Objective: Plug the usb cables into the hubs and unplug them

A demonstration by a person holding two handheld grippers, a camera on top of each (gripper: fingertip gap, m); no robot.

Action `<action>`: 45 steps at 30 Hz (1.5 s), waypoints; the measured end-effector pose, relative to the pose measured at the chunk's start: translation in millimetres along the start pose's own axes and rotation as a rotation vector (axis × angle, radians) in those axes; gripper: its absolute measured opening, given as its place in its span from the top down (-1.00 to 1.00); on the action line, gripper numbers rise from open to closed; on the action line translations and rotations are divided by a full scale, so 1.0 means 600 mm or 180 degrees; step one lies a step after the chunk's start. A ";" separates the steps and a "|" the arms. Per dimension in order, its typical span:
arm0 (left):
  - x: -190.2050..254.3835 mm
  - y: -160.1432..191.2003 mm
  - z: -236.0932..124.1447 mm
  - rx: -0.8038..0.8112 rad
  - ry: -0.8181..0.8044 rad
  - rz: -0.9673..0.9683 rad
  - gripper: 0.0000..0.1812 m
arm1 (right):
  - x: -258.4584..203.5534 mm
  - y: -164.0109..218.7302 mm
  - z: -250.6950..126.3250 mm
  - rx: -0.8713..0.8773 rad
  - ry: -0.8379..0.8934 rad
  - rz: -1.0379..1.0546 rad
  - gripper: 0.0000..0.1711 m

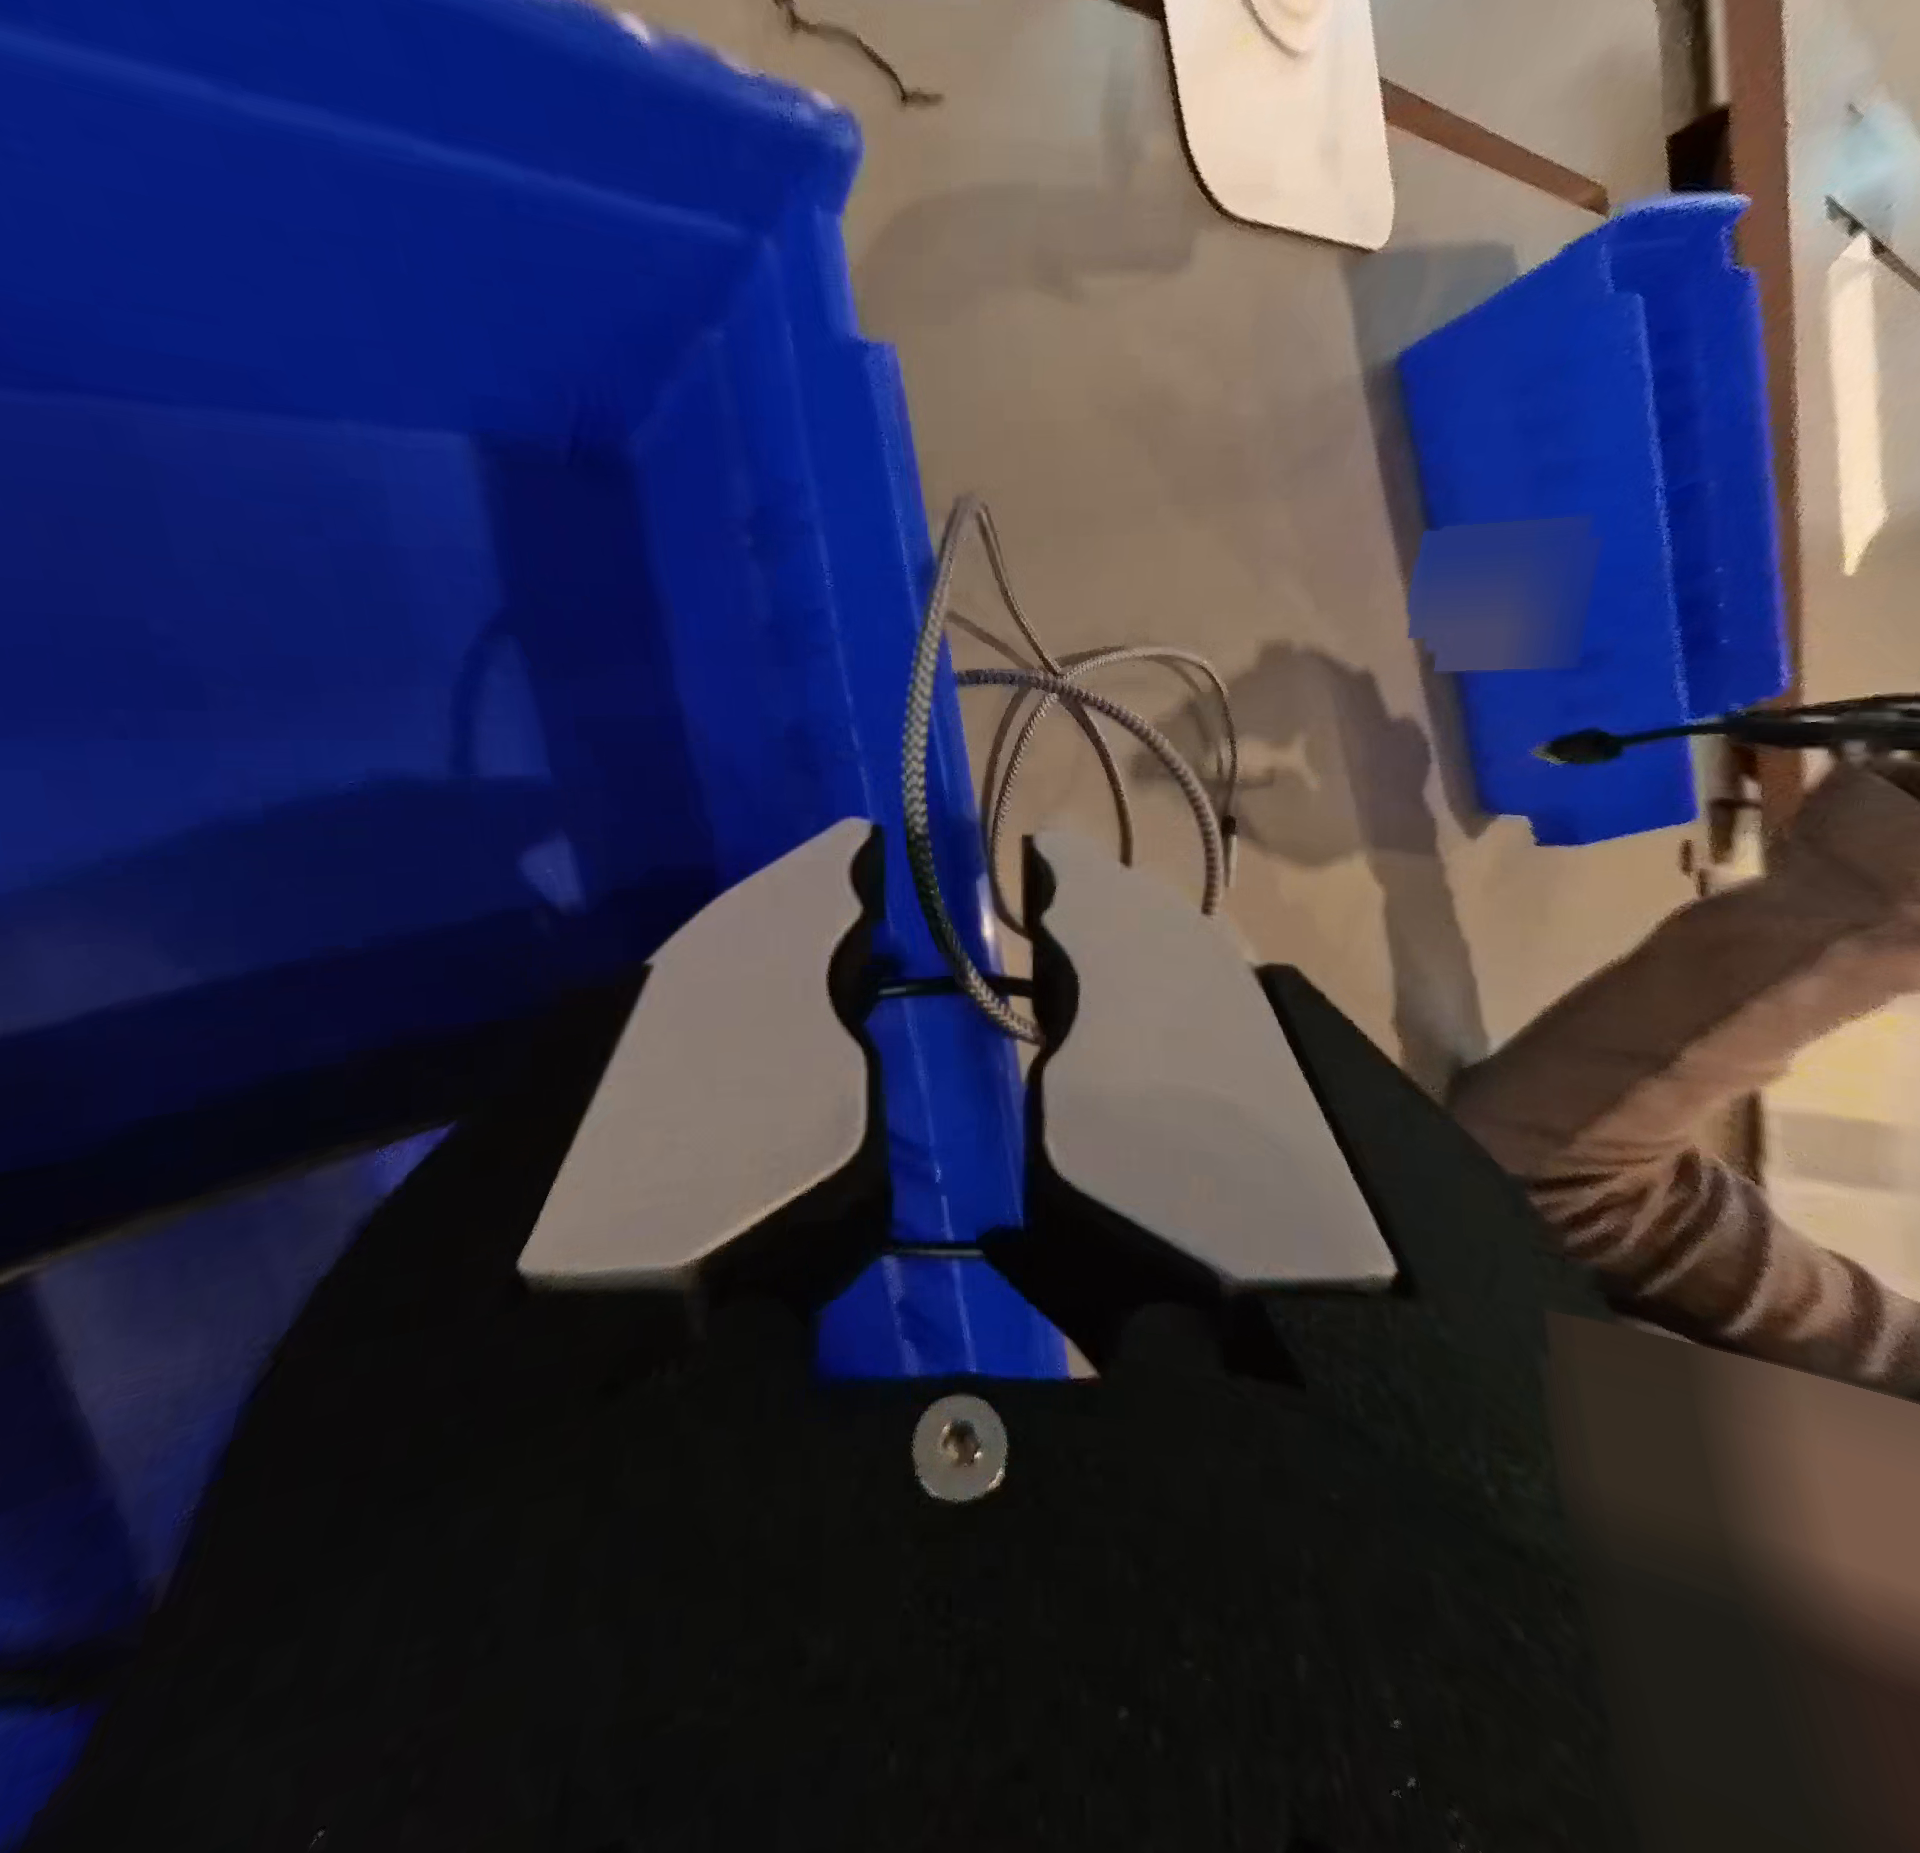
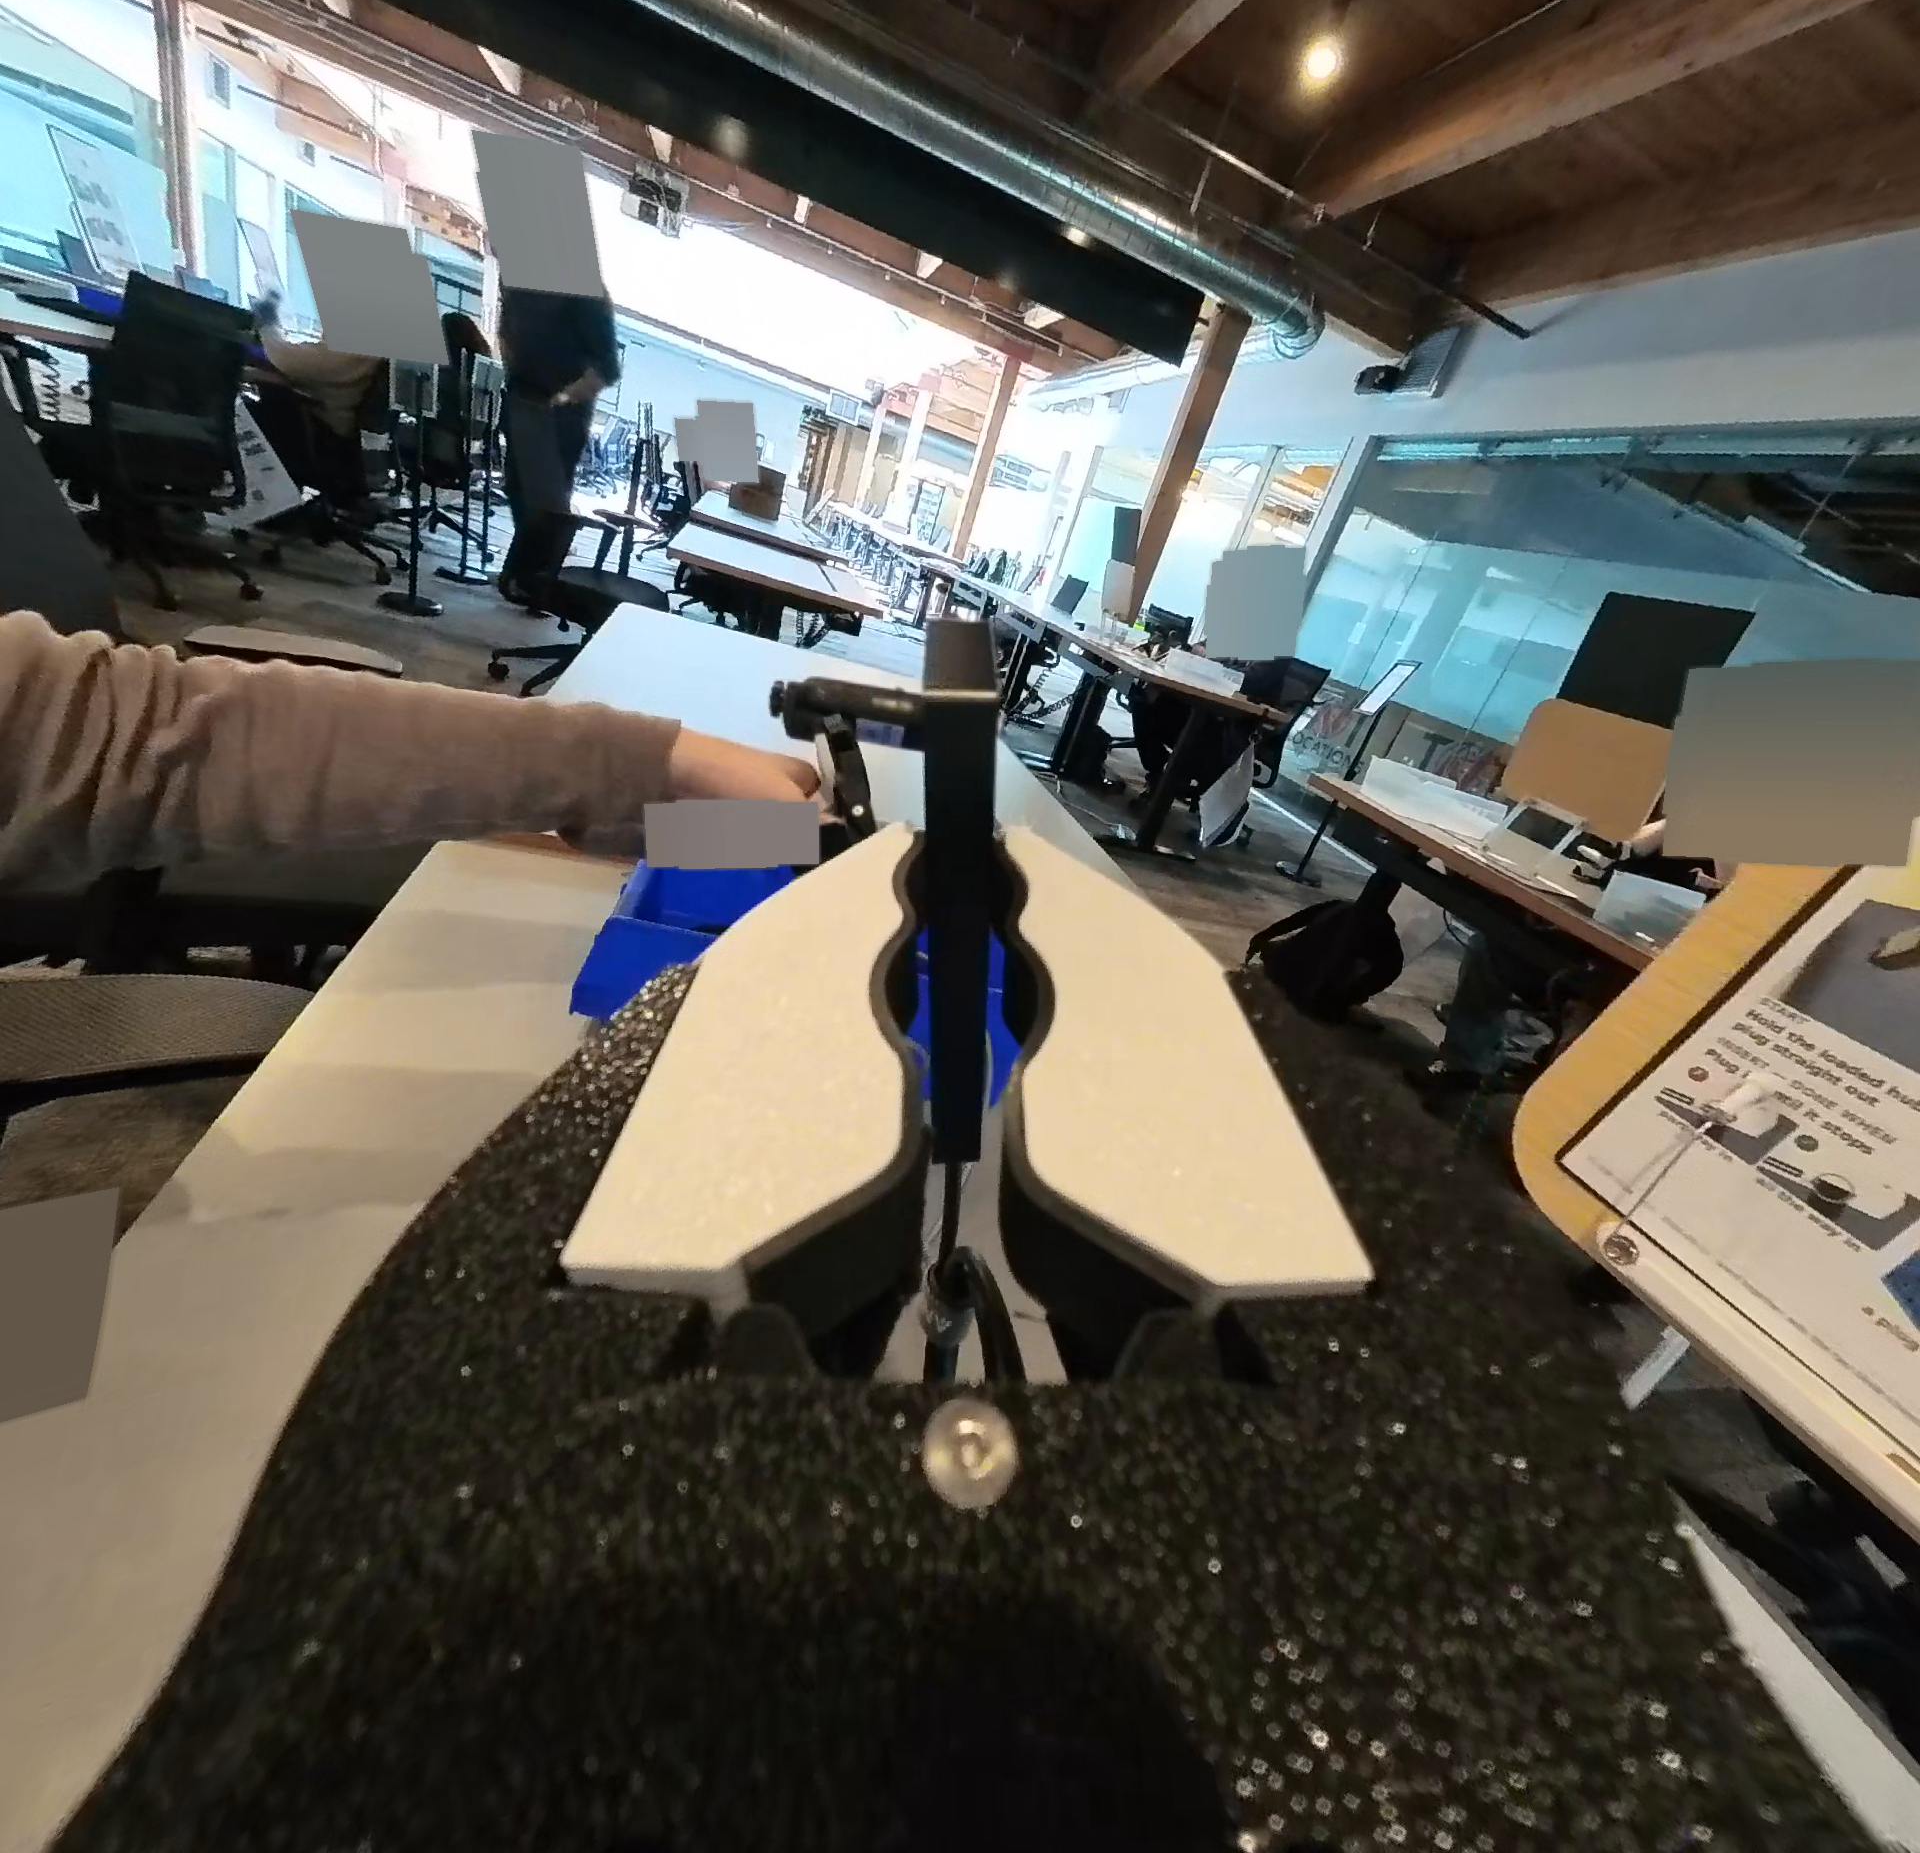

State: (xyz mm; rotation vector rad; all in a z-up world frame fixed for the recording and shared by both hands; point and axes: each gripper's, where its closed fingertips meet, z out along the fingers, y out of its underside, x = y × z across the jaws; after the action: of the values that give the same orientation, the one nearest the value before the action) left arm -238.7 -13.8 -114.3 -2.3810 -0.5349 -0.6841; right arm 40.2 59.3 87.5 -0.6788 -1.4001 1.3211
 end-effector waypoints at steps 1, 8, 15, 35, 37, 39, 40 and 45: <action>0.003 0.004 0.002 -0.0031 0.0095 -0.0010 0.88 | 0.000 0.002 0.002 -0.0004 -0.0008 0.0010 0.88; 0.043 -0.044 -0.058 0.0510 0.0059 0.0443 0.97 | -0.004 0.008 0.014 -0.0060 -0.0060 0.0024 0.89; 0.207 -0.115 -0.163 0.1189 -0.0103 0.1925 0.97 | -0.004 0.012 0.018 -0.0069 -0.0077 0.0053 0.89; 0.506 -0.267 -0.370 0.2017 -0.2744 0.3893 0.97 | 0.003 -0.002 -0.006 0.0117 -0.0030 0.0087 0.88; 0.550 -0.262 -0.359 0.2044 -0.1971 0.3683 0.97 | 0.004 -0.003 -0.008 0.0145 -0.0032 0.0106 0.88; 0.565 -0.257 -0.345 0.1963 -0.1556 0.3482 0.97 | 0.005 -0.003 -0.011 0.0144 -0.0018 0.0111 0.88; 0.560 -0.256 -0.337 0.1929 -0.1582 0.3461 0.97 | 0.005 -0.003 -0.013 0.0141 -0.0006 0.0104 0.89; 0.513 -0.234 -0.278 0.1732 -0.1619 0.3497 0.97 | 0.007 -0.009 -0.023 0.0197 0.0006 0.0110 0.89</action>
State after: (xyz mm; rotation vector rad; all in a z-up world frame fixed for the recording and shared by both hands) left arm -126.1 47.0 240.6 -1.8835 0.3860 0.5026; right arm 53.1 66.4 91.8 -0.6653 -1.3458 1.3847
